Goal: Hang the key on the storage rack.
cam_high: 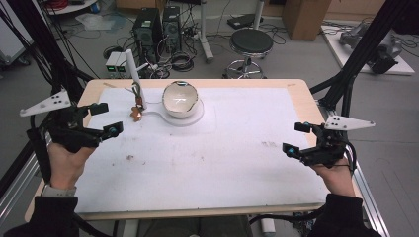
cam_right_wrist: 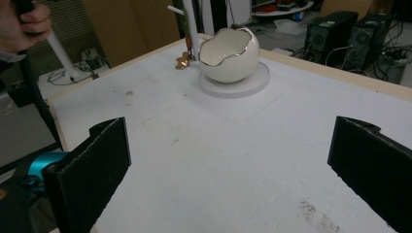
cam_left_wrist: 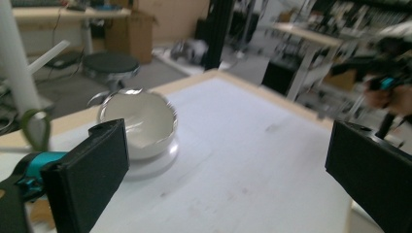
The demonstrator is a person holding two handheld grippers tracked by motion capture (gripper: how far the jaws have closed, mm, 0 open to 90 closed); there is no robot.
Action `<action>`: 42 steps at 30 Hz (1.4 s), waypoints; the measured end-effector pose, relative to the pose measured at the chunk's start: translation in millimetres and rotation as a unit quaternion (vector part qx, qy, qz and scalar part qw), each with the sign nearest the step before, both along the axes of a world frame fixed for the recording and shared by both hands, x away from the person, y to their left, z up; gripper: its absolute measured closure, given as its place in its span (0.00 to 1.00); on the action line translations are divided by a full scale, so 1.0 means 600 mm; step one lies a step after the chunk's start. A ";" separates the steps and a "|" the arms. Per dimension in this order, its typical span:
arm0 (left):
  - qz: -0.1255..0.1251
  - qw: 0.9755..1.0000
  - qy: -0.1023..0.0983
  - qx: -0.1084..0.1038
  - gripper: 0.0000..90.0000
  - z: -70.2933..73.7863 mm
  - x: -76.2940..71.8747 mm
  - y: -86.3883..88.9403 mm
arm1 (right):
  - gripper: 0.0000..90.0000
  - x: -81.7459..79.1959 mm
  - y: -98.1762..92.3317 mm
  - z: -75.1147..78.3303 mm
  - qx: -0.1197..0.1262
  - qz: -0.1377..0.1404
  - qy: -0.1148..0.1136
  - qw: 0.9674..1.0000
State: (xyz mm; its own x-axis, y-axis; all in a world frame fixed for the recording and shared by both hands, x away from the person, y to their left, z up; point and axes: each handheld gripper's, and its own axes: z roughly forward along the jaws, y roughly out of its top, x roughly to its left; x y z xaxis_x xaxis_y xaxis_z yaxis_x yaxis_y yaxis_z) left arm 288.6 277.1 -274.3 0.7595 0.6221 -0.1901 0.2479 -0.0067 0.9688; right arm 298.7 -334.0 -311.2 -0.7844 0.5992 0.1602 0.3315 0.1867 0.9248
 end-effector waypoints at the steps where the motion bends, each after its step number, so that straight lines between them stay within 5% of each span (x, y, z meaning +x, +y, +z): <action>1: -0.004 1.000 0.001 -0.008 0.03 -0.005 -0.005 0.002 | 0.01 0.001 0.002 0.000 -0.002 -0.001 0.001 1.000; 4: -0.005 1.000 -0.004 -0.016 0.03 -0.017 -0.015 0.008 | 0.01 0.002 0.008 0.002 -0.006 -0.018 0.007 1.000; 6: -0.013 0.999 0.026 -0.017 0.02 -0.016 -0.013 0.016 | 0.01 0.002 0.009 0.003 -0.006 -0.023 0.008 1.000; 8: -0.019 0.999 0.017 -0.022 0.02 -0.016 -0.022 0.022 | 0.01 0.003 0.010 0.005 -0.004 -0.027 0.004 1.000; 14: -0.020 0.999 -0.006 0.040 0.02 -0.022 -0.047 0.016 | 0.01 -0.001 0.016 0.011 -0.004 -0.018 -0.002 1.000; 30: -0.023 0.999 -0.006 0.040 0.02 -0.039 -0.046 0.004 | 0.01 -0.005 0.019 0.016 0.002 -0.014 -0.014 1.000; 37: -0.008 0.997 -0.013 0.072 0.02 -0.050 -0.045 -0.001 | 0.01 -0.004 0.018 0.013 0.002 -0.014 -0.011 1.000; 42: -0.005 0.998 -0.009 0.069 0.02 -0.053 -0.041 0.002 | 0.01 -0.001 0.020 0.010 -0.001 -0.015 -0.010 1.000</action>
State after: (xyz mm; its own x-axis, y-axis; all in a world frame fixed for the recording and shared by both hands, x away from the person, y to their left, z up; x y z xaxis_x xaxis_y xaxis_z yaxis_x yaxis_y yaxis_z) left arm 263.8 278.5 -306.3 0.7685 0.6335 -0.0899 0.2298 -0.1421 0.9628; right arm 298.1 -322.3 -305.0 -0.7694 0.6225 0.1435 0.3188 0.1795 0.9307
